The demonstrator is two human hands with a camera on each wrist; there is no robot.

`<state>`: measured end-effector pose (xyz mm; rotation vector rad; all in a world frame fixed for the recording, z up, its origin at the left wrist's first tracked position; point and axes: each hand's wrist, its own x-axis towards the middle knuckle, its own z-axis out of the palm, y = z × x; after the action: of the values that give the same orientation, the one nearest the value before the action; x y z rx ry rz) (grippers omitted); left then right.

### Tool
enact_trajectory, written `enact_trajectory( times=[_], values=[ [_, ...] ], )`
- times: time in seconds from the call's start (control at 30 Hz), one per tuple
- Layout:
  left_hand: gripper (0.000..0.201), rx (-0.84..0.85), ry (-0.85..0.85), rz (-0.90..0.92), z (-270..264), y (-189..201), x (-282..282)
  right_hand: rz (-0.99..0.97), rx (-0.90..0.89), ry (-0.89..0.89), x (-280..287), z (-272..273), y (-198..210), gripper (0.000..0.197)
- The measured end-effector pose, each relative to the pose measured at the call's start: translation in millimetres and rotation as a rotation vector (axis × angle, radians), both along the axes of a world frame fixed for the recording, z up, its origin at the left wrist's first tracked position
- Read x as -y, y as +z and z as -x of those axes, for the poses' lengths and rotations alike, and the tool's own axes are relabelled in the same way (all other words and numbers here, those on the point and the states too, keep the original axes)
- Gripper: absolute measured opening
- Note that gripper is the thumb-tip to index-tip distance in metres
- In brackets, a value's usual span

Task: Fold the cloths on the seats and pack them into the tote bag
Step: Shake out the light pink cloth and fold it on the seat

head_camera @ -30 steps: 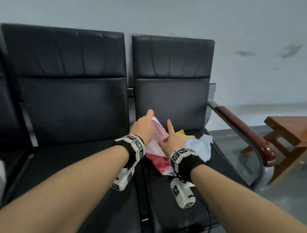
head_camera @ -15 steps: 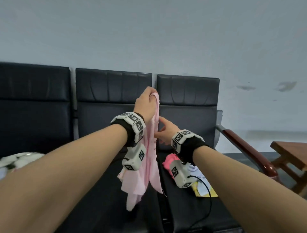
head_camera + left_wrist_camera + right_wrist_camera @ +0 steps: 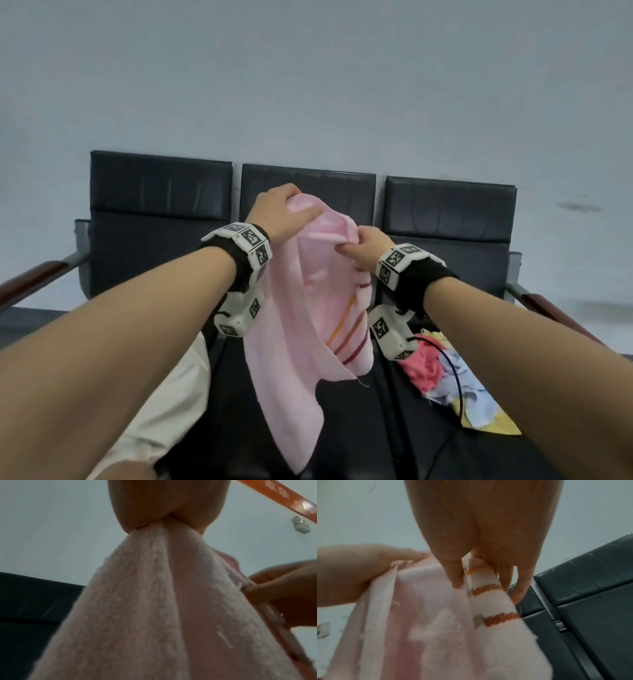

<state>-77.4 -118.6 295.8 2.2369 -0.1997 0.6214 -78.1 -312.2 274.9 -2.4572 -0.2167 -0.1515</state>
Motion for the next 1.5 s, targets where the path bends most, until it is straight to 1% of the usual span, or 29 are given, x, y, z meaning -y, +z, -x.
enact_trajectory(
  times=[0.07, 0.1, 0.13, 0.23, 0.3, 0.37, 0.4, 0.43, 0.53, 0.57, 0.6, 0.67, 0.73, 0.77, 0.83, 0.87, 0.93, 0.97, 1.0, 1.07, 1.13, 1.2, 1.23, 1.3, 1.4, 1.47, 1.5],
  values=[
    [0.05, -0.044, -0.027, -0.071, 3, -9, -15, 0.013, 0.018, -0.018, -12, -4, 7, 0.016],
    [0.054, -0.084, -0.045, -0.129, 3, -13, -22, 0.03, 0.024, -0.024, -16, -6, 10, 0.016],
    [0.053, -0.129, -0.059, -0.197, 2, -17, -28, 0.043, 0.029, -0.029, -20, -8, 13, 0.015],
    [0.03, -0.274, -0.046, -0.383, -6, -26, -49, 0.06, 0.043, -0.041, -26, -15, 21, 0.013],
    [0.024, -0.336, -0.017, -0.452, -11, -33, -60, 0.072, 0.053, -0.03, -30, -17, 29, 0.011],
    [0.016, -0.355, -0.027, -0.465, -15, -38, -67, 0.11, 0.044, -0.019, -34, -18, 35, 0.007],
    [0.015, -0.347, -0.043, -0.456, -17, -40, -70, 0.131, 0.044, -0.017, -35, -20, 37, 0.007],
    [0.017, -0.339, -0.058, -0.44, -19, -42, -73, 0.147, 0.046, -0.02, -36, -22, 39, 0.01],
    [0.025, -0.36, -0.088, -0.347, -23, -49, -79, 0.141, 0.083, -0.084, -37, -26, 44, 0.032],
    [0.027, -0.367, -0.092, -0.306, -26, -52, -80, 0.129, 0.106, -0.109, -36, -26, 46, 0.036],
    [0.027, -0.382, -0.095, -0.261, -27, -55, -81, 0.119, 0.126, -0.132, -34, -26, 48, 0.038],
    [0.028, -0.427, -0.11, -0.174, -29, -63, -80, 0.082, 0.158, -0.164, -31, -28, 51, 0.037],
    [0.029, -0.511, -0.153, -0.029, -29, -72, -77, 0.043, 0.179, -0.178, -33, -30, 53, 0.035],
    [0.026, -0.561, -0.189, 0.05, -29, -78, -74, 0.027, 0.188, -0.181, -35, -31, 54, 0.035],
    [0.007, -0.707, -0.288, 0.22, -25, -88, -67, 0.011, 0.194, -0.163, -40, -33, 57, 0.034],
    [0.014, -0.784, -0.355, 0.282, -23, -94, -64, 0.013, 0.184, -0.144, -44, -34, 58, 0.034],
    [0.049, -0.902, -0.483, 0.33, -18, -104, -54, 0.02, 0.158, -0.113, -54, -36, 58, 0.03],
    [0.062, -0.938, -0.529, 0.342, -14, -108, -47, 0.023, 0.148, -0.105, -59, -37, 57, 0.027],
    [0.065, -0.957, -0.573, 0.36, -9, -111, -40, 0.025, 0.136, -0.1, -63, -39, 56, 0.025],
    [0.053, -0.971, -0.605, 0.413, 3, -115, -24, 0.034, 0.108, -0.088, -72, -43, 56, 0.024],
    [0.041, -1.022, -0.567, 0.52, 13, -118, -9, 0.051, 0.062, -0.077, -80, -47, 56, 0.025],
    [0.033, -1.077, -0.514, 0.637, 19, -121, 1, 0.06, -0.009, -0.071, -86, -52, 52, 0.024],
    [0.028, -1.085, -0.516, 0.691, 20, -122, 4, 0.066, -0.047, -0.065, -88, -54, 49, 0.024],
    [0.023, -1.061, -0.528, 0.805, 20, -122, 6, 0.094, -0.104, -0.035, -89, -59, 39, 0.022],
    [0.027, -1.008, -0.51, 0.961, 18, -121, 1, 0.133, -0.151, 0.036, -84, -64, 22, 0.02],
    [0.019, -0.951, -0.506, 1.069, 12, -123, -3, 0.142, -0.159, 0.031, -73, -62, 8, 0.026],
    [0.022, -0.902, -0.486, 1.119, 8, -125, -5, 0.134, -0.152, 0.001, -66, -60, 0, 0.027]
  ],
)
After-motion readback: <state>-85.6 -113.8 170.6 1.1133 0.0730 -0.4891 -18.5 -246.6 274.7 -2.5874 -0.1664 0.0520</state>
